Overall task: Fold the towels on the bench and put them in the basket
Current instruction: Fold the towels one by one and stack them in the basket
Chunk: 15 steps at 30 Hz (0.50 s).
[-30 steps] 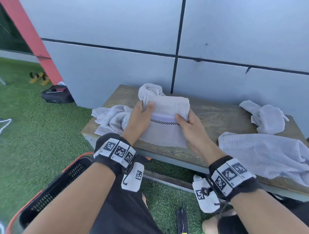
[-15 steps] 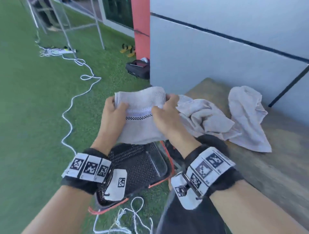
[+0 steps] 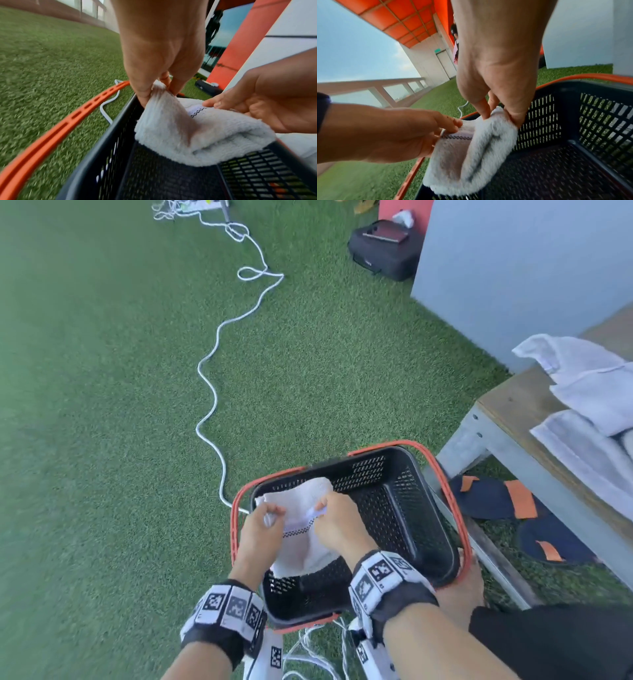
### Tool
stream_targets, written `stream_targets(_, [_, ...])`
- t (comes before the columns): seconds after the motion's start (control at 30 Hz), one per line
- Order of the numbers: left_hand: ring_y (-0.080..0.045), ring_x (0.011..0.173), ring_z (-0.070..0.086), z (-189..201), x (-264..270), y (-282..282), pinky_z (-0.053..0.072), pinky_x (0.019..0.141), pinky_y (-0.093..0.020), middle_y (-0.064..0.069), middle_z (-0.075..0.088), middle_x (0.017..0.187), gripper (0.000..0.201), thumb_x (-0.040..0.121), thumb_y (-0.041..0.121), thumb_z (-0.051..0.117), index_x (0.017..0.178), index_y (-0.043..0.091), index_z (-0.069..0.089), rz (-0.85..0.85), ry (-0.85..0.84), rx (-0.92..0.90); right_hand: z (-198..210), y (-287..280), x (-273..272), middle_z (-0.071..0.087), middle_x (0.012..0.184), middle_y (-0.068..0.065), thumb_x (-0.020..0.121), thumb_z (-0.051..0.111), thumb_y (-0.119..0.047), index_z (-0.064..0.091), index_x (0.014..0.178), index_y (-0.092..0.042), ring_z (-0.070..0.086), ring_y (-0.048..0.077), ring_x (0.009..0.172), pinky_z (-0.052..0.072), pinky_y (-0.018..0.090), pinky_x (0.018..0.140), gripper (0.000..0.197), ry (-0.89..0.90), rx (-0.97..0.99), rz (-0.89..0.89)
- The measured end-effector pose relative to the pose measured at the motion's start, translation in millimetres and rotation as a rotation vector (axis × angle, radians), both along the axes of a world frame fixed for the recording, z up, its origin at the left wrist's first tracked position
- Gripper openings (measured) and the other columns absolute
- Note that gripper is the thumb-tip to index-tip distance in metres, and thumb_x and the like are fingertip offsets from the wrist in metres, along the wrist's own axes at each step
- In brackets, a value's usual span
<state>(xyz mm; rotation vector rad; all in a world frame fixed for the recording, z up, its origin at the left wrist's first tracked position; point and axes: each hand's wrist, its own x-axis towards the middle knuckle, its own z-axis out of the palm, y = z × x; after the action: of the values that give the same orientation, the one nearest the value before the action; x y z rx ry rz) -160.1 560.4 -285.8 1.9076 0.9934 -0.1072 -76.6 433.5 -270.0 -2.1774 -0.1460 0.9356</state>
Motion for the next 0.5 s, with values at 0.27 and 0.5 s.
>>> stream_targets(0.27, [-0.007,0.059,0.052,-62.6,31.0,-7.7,0.043,0.048,-0.020,-0.001,0.063,0.102,0.030,0.096,0.010,0.047,0.123,0.016,0.061,-0.051,0.223,-0.054,-71.8,1.9,15.3,0.045,0.146,0.016,0.093,0.049,-0.012,0.051,0.141,-0.013,0.046,0.035,0.132,0.040,0.040,0.110,0.048,0.177,-0.162,0.129])
stream_targets(0.5, [-0.023,0.109,0.059,-92.5,36.4,-7.3,0.047,0.082,-0.026,-0.010,0.054,0.136,0.040,0.096,0.009,0.049,0.135,0.011,0.054,-0.030,0.330,-0.104,-97.5,8.4,20.8,0.042,0.150,0.014,0.095,0.045,-0.016,0.042,0.146,-0.011,0.044,0.034,0.134,0.040,0.043,0.111,0.051,0.325,-0.221,0.199])
